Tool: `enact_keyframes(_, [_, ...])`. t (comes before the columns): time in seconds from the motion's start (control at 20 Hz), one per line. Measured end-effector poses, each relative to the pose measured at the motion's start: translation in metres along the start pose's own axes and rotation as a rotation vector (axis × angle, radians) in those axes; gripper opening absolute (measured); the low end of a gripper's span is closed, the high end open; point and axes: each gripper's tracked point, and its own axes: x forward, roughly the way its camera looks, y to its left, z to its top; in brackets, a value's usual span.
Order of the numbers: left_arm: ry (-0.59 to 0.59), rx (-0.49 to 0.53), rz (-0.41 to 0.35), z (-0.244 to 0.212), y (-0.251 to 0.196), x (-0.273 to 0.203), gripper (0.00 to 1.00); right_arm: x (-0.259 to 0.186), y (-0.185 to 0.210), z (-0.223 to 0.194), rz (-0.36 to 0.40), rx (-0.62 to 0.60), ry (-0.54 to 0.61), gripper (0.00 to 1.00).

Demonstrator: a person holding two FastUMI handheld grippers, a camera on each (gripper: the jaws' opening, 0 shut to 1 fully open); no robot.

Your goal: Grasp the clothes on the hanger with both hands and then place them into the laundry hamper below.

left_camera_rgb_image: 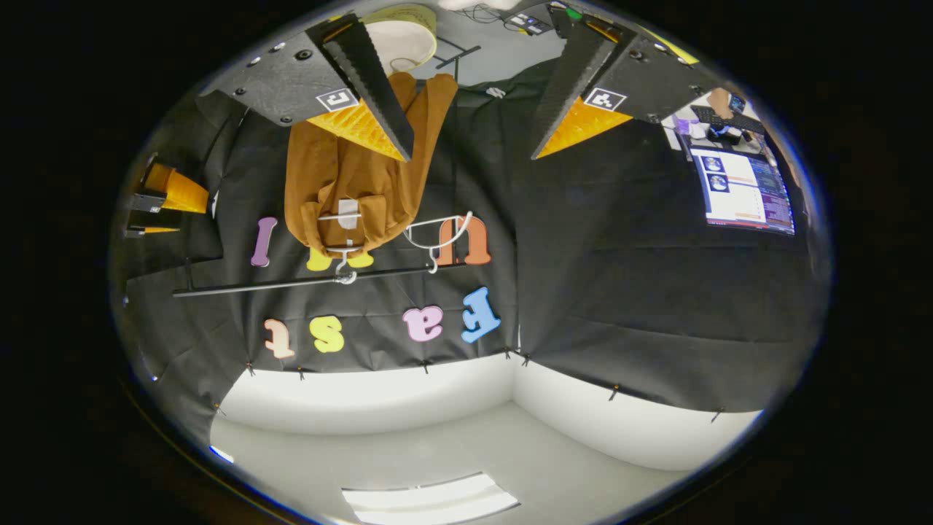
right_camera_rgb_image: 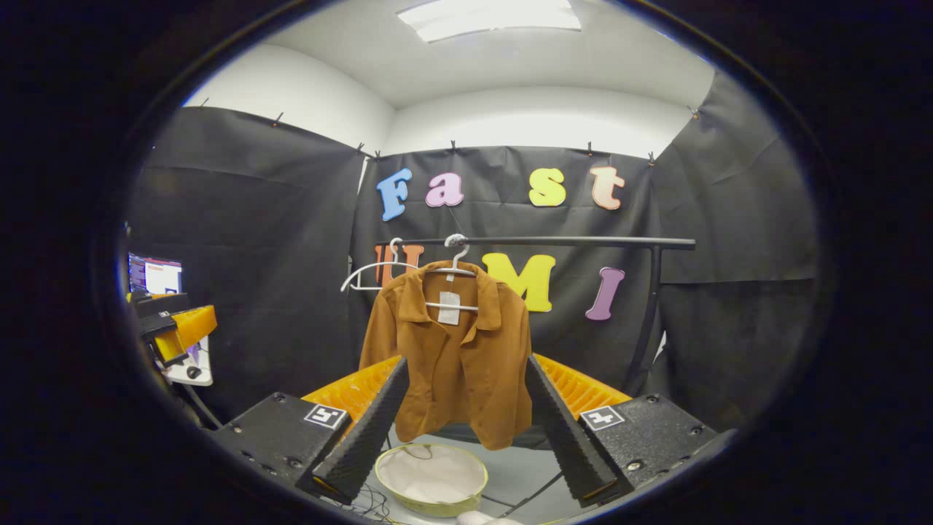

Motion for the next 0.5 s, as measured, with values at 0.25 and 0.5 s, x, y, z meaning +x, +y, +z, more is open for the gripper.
enact_keyframes(0.25, [-0.020, -0.028, -0.068, -0.007, -0.054, 0.061, 1.00, 0.064, -0.022, -0.012, -0.004, 0.020, 0.013, 1.00])
enact_keyframes(0.5, [-0.030, -0.061, -0.151, -0.016, -0.120, 0.136, 1.00, 0.153, -0.040, -0.022, 0.023, 0.043, 0.026, 1.00])
